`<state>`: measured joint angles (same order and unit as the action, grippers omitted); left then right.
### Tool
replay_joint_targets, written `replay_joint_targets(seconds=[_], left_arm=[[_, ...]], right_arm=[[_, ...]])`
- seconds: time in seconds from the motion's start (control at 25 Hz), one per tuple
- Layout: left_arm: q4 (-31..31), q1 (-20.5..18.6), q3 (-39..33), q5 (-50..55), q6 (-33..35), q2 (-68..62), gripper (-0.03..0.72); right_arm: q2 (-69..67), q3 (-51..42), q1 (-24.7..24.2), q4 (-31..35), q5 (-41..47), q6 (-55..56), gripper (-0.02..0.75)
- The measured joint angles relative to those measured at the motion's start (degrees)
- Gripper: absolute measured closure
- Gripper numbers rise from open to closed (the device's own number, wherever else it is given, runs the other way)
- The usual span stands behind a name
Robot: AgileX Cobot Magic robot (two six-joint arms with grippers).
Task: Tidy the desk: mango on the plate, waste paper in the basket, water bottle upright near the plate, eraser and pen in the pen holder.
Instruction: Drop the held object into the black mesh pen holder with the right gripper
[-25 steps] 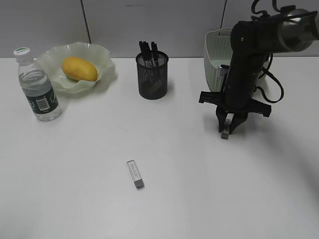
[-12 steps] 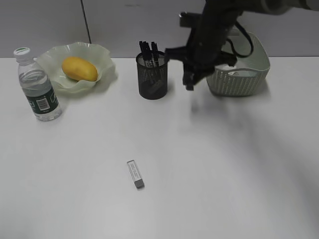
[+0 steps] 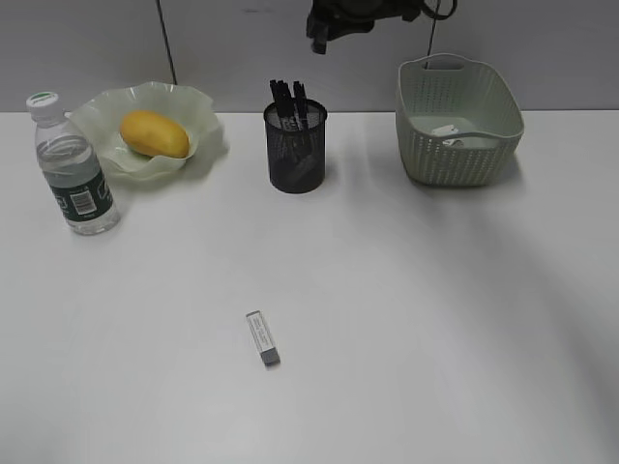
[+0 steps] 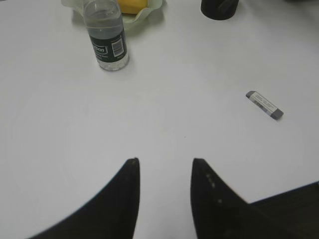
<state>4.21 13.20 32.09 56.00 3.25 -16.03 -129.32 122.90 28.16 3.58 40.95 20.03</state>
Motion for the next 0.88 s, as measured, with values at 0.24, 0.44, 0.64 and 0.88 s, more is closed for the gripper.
replay_joint_targets(seconds=[0.24, 0.44, 0.64, 0.88], left_arm=[[0.0, 0.0, 0.0, 0.0, 0.0, 0.0, 0.424], [0.0, 0.0, 0.0, -0.05, 0.0, 0.0, 0.425], [0.0, 0.0, 0.0, -0.05, 0.0, 0.0, 0.428], [0.0, 0.0, 0.0, -0.05, 0.0, 0.0, 0.429]], right_arm=[[-4.56, 0.0, 0.1, 0.92, -4.2, -1.51, 0.566], [-7.48, 0.0, 0.21, 2.16, -6.51, -2.56, 0.566], [-9.13, 0.0, 0.27, 2.74, -6.7, -4.86, 0.545], [-9.13, 0.0, 0.27, 2.94, -7.32, -7.34, 0.313]])
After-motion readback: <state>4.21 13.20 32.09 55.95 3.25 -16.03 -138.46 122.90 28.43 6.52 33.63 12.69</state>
